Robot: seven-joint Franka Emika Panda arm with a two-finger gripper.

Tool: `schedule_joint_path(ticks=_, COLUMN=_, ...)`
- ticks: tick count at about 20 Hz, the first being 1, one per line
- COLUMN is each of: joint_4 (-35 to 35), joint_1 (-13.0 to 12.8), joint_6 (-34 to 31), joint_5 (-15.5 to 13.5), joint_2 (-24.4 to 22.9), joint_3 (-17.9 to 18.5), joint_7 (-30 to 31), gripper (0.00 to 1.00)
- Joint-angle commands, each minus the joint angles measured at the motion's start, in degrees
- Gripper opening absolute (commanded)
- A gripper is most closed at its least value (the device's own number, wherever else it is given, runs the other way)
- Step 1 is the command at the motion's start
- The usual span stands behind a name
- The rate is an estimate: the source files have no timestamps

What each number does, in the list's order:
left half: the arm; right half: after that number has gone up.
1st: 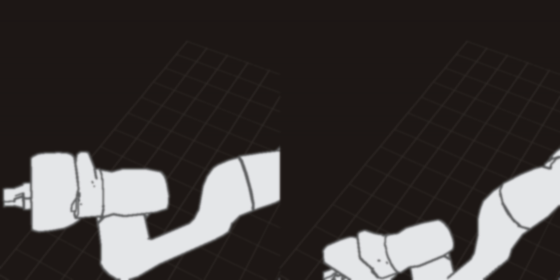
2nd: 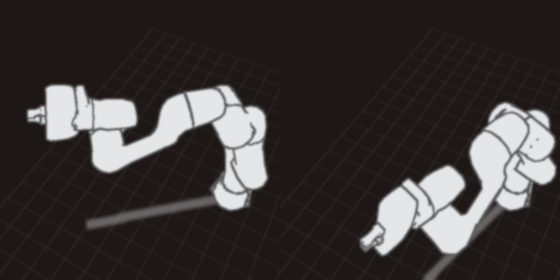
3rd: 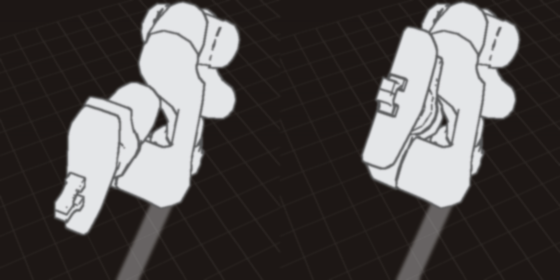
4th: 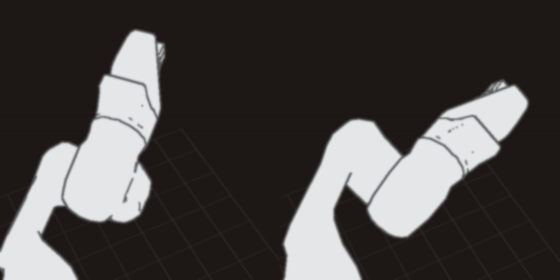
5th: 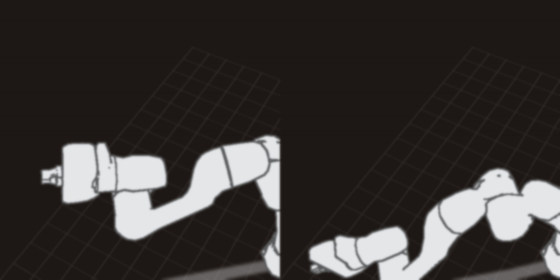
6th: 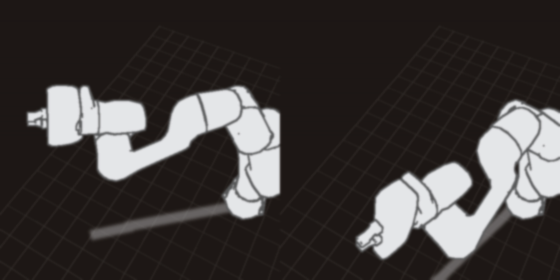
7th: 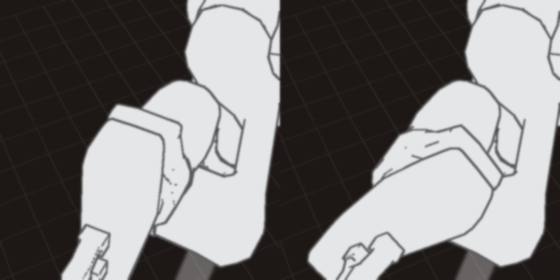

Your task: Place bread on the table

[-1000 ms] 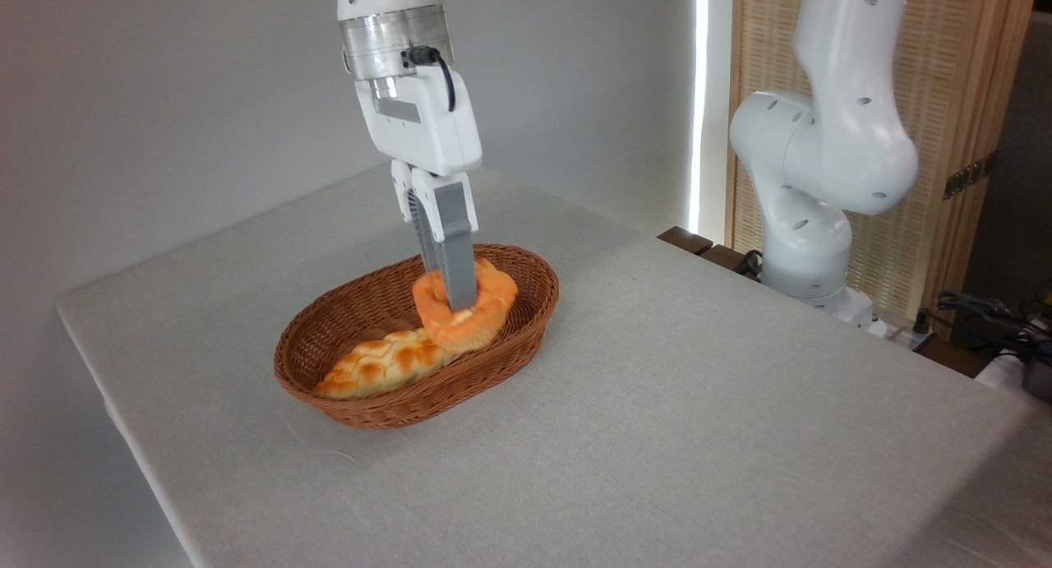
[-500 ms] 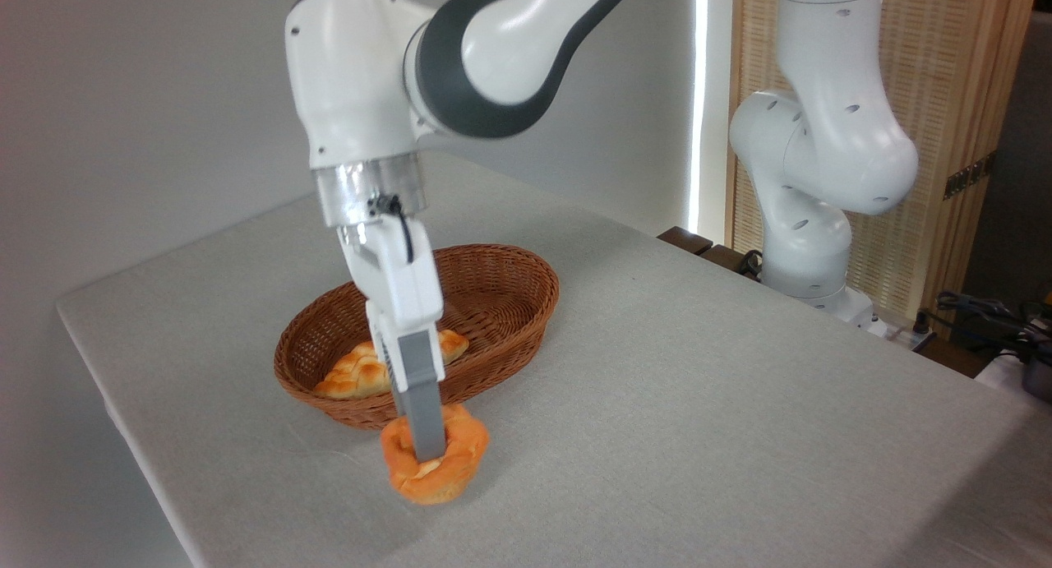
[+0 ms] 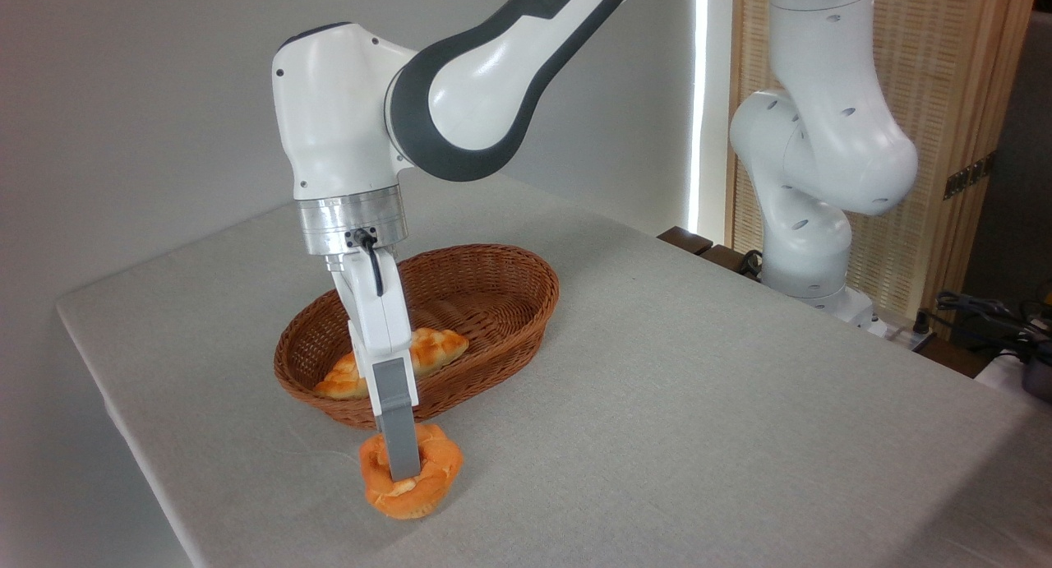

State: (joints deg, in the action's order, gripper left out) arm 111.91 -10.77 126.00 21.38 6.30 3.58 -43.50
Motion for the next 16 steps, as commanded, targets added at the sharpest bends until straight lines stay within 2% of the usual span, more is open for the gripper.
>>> schedule_joint_path(ticks=1, joint_4=-0.73, joint_1=0.14, joint_6=0.91, joint_5=0.86, joint_2=0.47, joint_3=0.11, joint_7=0.78, gripper=1.00)
schedule_joint_path(ticks=7, joint_4=-0.82, joint_1=0.14, joint_6=0.91, joint_5=0.60, joint_2=0.47, joint_3=0.11, joint_7=0.78, gripper=1.00)
schedule_joint_path(ticks=10, joint_4=-0.99, joint_1=0.31, joint_6=0.91, joint_5=-0.98, joint_2=-0.31, joint_3=0.11, joint_7=0.87, gripper=1.00)
schedule_joint_path(ticks=11, joint_4=-1.08, joint_1=0.31, joint_6=0.91, joint_5=-3.16, joint_2=-1.19, joint_3=0.11, joint_7=1.31, gripper=1.00)
schedule_joint_path(ticks=13, joint_4=-1.26, joint_1=1.19, joint_6=0.83, joint_5=-9.30, joint_2=-2.51, joint_3=0.03, joint_7=3.32, gripper=1.00)
schedule_joint_path(ticks=16, joint_4=-2.22, joint_1=6.01, joint_6=-0.57, joint_5=-17.31, joint_2=-5.32, joint_3=-3.04, joint_7=3.77, gripper=1.00)
